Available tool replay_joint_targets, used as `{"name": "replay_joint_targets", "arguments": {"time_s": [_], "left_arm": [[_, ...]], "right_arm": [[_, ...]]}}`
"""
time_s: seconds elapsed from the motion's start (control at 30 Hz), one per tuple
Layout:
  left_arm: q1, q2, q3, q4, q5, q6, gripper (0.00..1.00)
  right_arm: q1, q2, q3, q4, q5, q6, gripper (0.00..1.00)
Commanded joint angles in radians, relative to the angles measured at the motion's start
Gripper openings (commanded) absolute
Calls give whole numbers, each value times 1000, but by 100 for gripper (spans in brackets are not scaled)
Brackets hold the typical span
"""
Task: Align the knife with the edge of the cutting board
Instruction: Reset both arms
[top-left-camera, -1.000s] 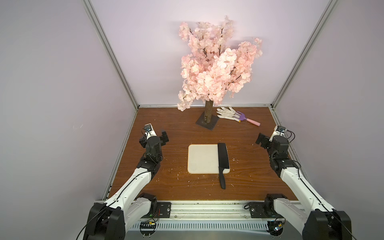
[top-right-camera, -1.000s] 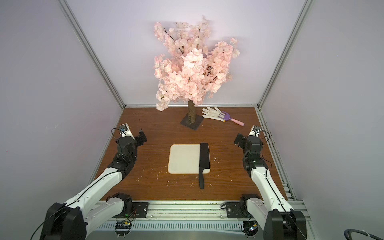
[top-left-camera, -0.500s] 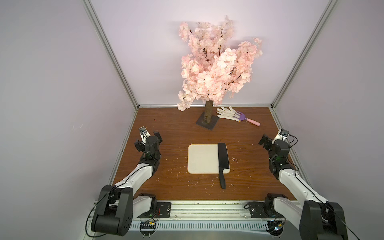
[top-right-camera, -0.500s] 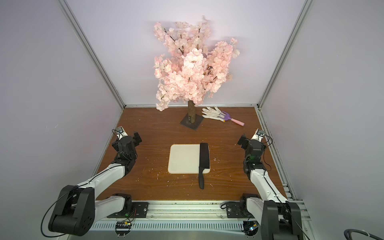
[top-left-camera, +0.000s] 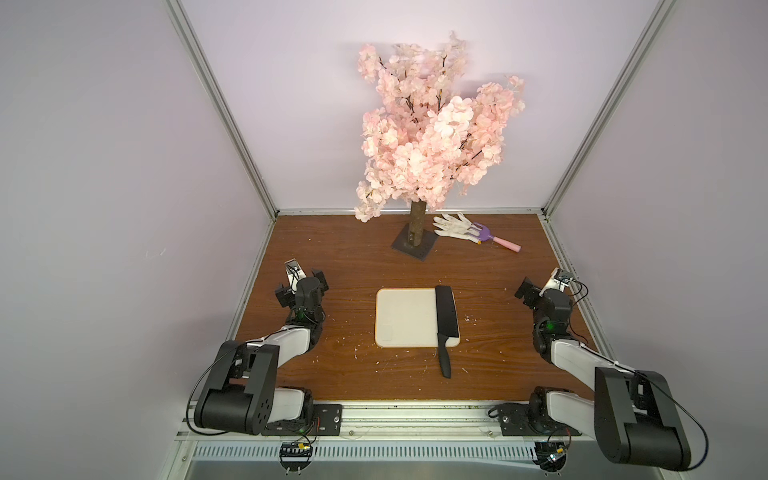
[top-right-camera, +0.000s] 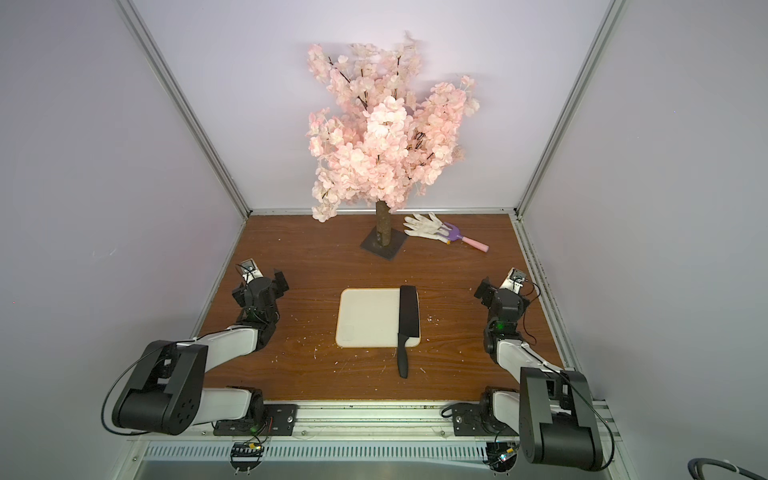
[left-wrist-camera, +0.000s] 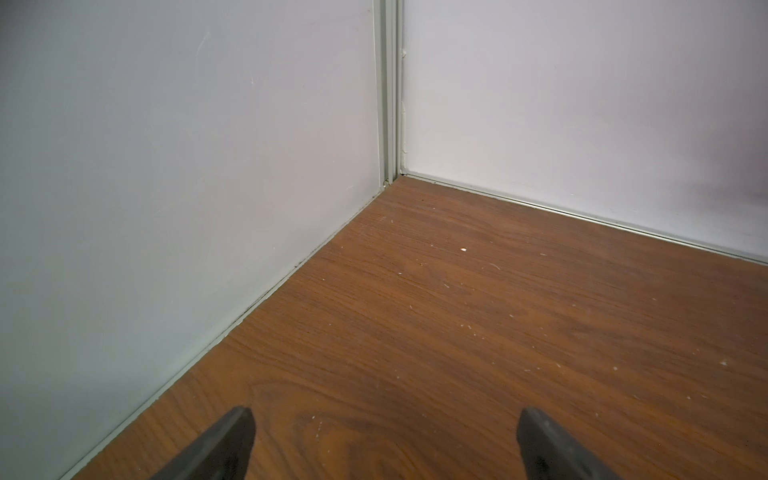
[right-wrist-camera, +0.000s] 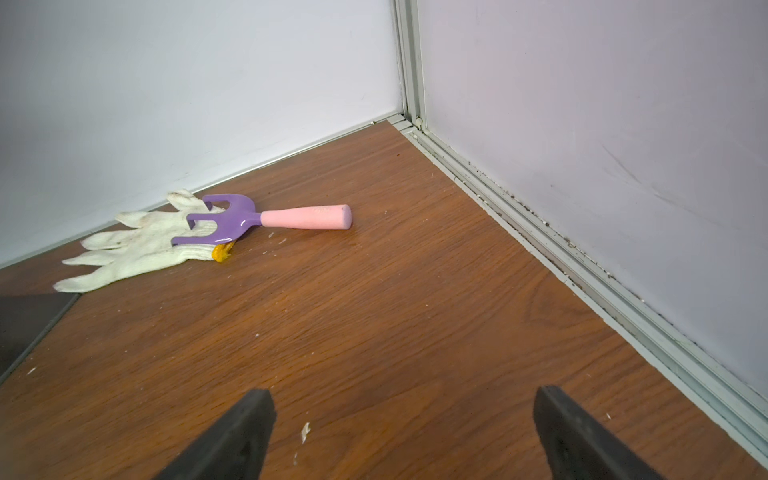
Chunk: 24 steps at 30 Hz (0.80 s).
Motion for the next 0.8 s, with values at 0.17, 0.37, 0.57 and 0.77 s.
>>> {"name": "replay_joint_targets", "arguments": {"time_s": [0.17,0.37,0.57,0.77], "left_arm": [[15,65,-14,158,119,111,98],[15,79,-37,221,238,140,98],[15,86,-79,316,338,169,98],[15,124,-114,405,379,181,98]], "right_arm": [[-6,69,-49,260,-3,-44,99],[-6,92,-78,347,-10,-70,99],[-5,145,-94,433,-95,-83,99],[18,172,-106,511,-127,-126,100]]}}
